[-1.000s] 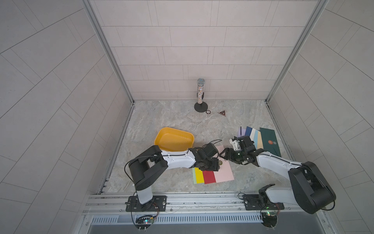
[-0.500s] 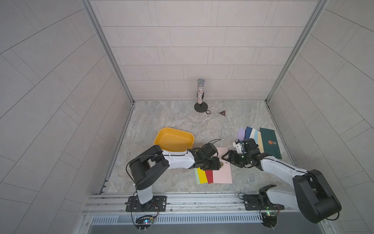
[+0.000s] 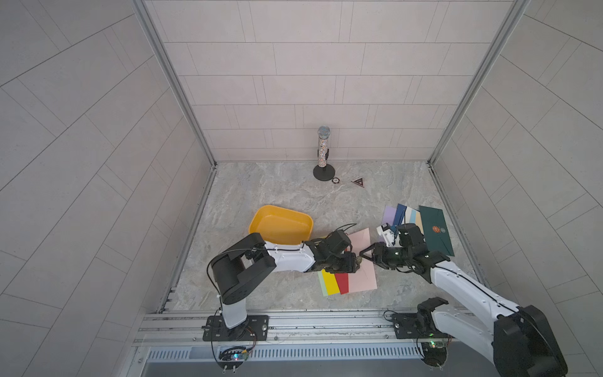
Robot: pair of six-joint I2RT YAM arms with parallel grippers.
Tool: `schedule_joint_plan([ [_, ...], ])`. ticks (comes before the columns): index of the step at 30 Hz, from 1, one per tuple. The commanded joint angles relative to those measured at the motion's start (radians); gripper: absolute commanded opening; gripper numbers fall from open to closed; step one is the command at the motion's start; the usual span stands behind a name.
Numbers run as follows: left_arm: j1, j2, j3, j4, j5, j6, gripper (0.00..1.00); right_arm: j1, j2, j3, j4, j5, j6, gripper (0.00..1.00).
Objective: Put the sealed envelopes into the storage box
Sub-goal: Pick up the envelope from the center of the board.
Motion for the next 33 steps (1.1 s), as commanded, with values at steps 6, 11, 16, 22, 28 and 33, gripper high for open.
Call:
schedule_joint_plan([
  [6,-0.001,-0.059,-0.052,-0.109,-0.049,0.032,0.63,0.002,-0.006,0.067,-0.22,0.122,-0.148,0.11],
  [11,0.013,-0.191,-0.055,-0.249,-0.115,0.086,0.65,0.005,-0.021,0.153,-0.29,0.169,-0.211,0.0],
  [16,0.055,-0.352,-0.031,-0.474,-0.205,0.169,0.65,0.026,-0.043,0.262,-0.296,0.12,-0.291,0.0],
  [22,0.154,-0.578,-0.007,-0.744,-0.348,0.27,0.67,0.099,-0.047,0.316,-0.132,0.063,-0.315,0.0],
  [28,0.321,-0.757,-0.033,-0.877,-0.419,0.324,0.69,0.141,0.148,0.574,-0.201,0.055,-0.505,0.0],
  [33,0.351,-0.833,-0.007,-0.957,-0.494,0.346,0.7,0.198,0.419,0.9,-0.374,0.036,-0.686,0.0],
])
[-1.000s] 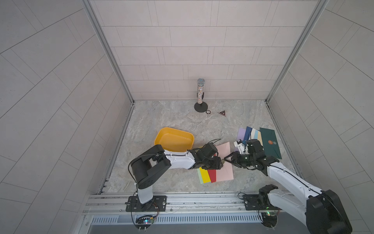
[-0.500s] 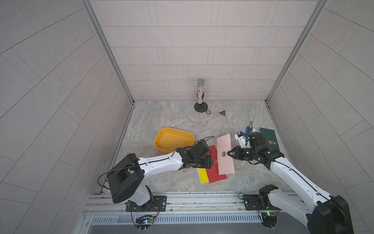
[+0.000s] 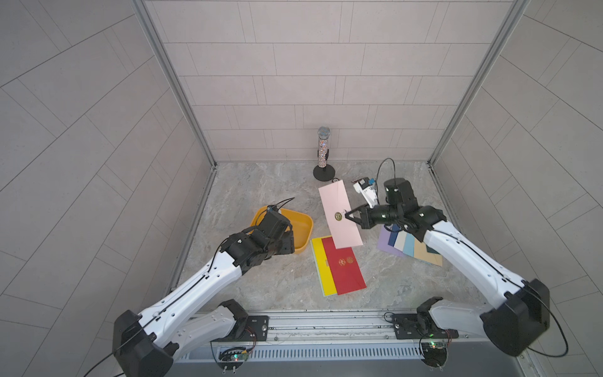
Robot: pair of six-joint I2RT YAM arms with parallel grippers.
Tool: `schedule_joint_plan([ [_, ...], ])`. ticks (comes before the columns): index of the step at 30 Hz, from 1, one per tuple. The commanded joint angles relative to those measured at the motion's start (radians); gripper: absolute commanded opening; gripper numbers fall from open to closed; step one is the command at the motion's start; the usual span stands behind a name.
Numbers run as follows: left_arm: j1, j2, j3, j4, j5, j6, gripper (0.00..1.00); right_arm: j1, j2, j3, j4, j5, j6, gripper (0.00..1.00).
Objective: Put the sealed envelopes into the storage box
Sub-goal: Pick up the envelope from the center of the board, then place the envelope in the storage box.
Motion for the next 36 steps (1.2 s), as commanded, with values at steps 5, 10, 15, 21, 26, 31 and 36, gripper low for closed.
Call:
schedule_joint_plan([
  [5,0.006,-0.084,0.011,-0.145,-0.123,0.029,0.7,0.137,0.426,0.535,-0.38,0.025,-0.348,0.0],
  [10,0.006,-0.124,0.012,-0.15,-0.115,0.042,0.71,0.212,0.761,0.959,-0.636,0.059,-0.429,0.0],
  [15,0.005,-0.134,-0.009,-0.131,-0.106,0.043,0.71,0.277,1.046,1.362,-0.842,0.145,-0.484,0.0],
  [21,0.003,-0.149,-0.019,-0.122,-0.103,0.043,0.72,0.299,1.141,1.429,-0.848,0.173,-0.493,0.0],
  [26,0.003,-0.132,-0.021,-0.118,-0.094,0.041,0.72,0.32,1.159,1.401,-0.838,0.217,-0.503,0.0],
  [31,0.003,-0.132,-0.024,-0.116,-0.09,0.04,0.72,0.338,1.18,1.386,-0.82,0.255,-0.493,0.11],
  [36,0.003,-0.134,-0.027,-0.113,-0.088,0.038,0.72,0.351,1.192,1.382,-0.803,0.262,-0.474,0.38],
])
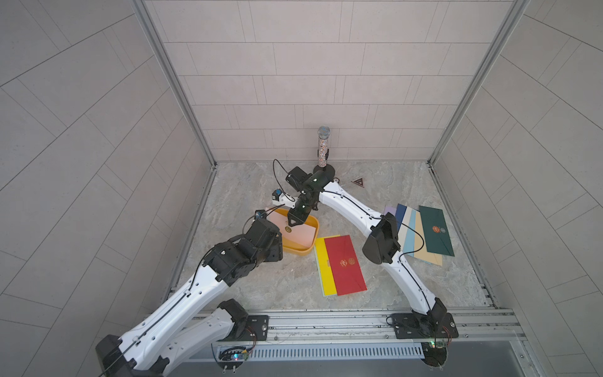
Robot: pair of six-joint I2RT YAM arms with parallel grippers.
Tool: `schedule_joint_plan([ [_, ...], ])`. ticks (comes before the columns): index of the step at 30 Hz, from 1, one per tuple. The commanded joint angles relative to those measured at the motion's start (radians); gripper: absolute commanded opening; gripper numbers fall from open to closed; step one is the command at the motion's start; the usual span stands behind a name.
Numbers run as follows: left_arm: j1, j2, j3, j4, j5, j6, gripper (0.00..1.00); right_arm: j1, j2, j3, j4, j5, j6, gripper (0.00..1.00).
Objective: Put the sealed envelopes into the storage box
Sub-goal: Place the envelope in the storage box.
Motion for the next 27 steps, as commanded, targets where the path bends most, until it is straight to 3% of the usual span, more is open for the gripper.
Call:
schedule_joint_plan([
  [1,0.002,-0.004,-0.01,0.001,-0.002,0.004,0.72,0.011,0.026,-0.009,-0.009,0.008,0.011,0.38],
  [9,0.002,-0.003,-0.013,0.002,-0.003,0.001,0.72,0.017,0.02,-0.009,0.009,0.054,0.04,0.34],
  [11,0.002,-0.001,-0.015,0.004,-0.002,0.001,0.72,0.017,0.017,-0.008,0.02,0.102,0.04,0.16],
  [15,-0.001,0.004,-0.014,0.003,-0.002,0.001,0.72,0.018,0.02,-0.004,0.027,0.142,0.01,0.0],
  [27,-0.002,0.02,-0.013,0.003,-0.005,0.0,0.72,0.014,0.03,0.019,0.042,0.121,-0.066,0.0],
])
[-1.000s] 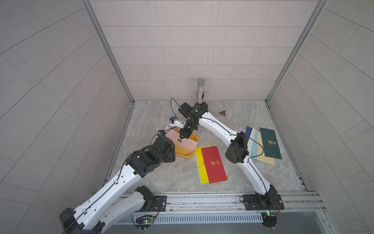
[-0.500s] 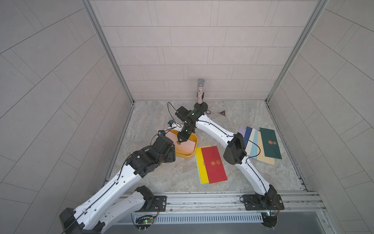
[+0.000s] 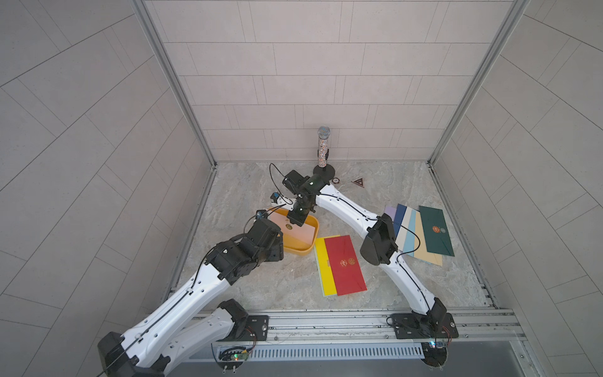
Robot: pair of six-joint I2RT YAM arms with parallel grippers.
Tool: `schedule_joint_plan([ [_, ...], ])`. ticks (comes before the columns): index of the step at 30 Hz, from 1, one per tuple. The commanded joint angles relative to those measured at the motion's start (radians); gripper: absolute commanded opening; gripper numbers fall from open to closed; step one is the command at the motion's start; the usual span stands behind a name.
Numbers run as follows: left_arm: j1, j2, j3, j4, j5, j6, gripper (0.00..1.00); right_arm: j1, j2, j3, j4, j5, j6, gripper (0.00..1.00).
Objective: Put the sealed envelopes into the storage box
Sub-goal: Place the envelope in the storage box.
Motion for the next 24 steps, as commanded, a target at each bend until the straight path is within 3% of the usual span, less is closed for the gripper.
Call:
schedule_joint_plan([
  [1,-0.002,0.003,-0.012,-0.004,-0.008,0.0,0.72,0.003,0.015,0.024,0.005,0.017,-0.024,0.0],
  [2,-0.002,0.003,-0.012,-0.005,-0.008,0.0,0.72,0.002,0.02,0.028,0.007,0.036,-0.021,0.03],
  [7,-0.003,0.003,-0.012,-0.007,-0.014,-0.001,0.72,-0.008,0.02,0.045,0.033,0.08,0.013,0.37],
  [12,-0.005,0.0,-0.012,-0.008,-0.022,-0.003,0.72,-0.016,-0.019,0.051,0.078,0.138,0.055,0.45],
  [19,-0.012,-0.006,-0.013,-0.01,-0.029,-0.007,0.72,-0.044,-0.156,0.045,0.109,0.208,0.164,0.48],
  [24,-0.016,-0.004,-0.016,-0.004,-0.014,-0.006,0.72,-0.069,-0.344,-0.189,0.175,0.231,0.305,0.48],
])
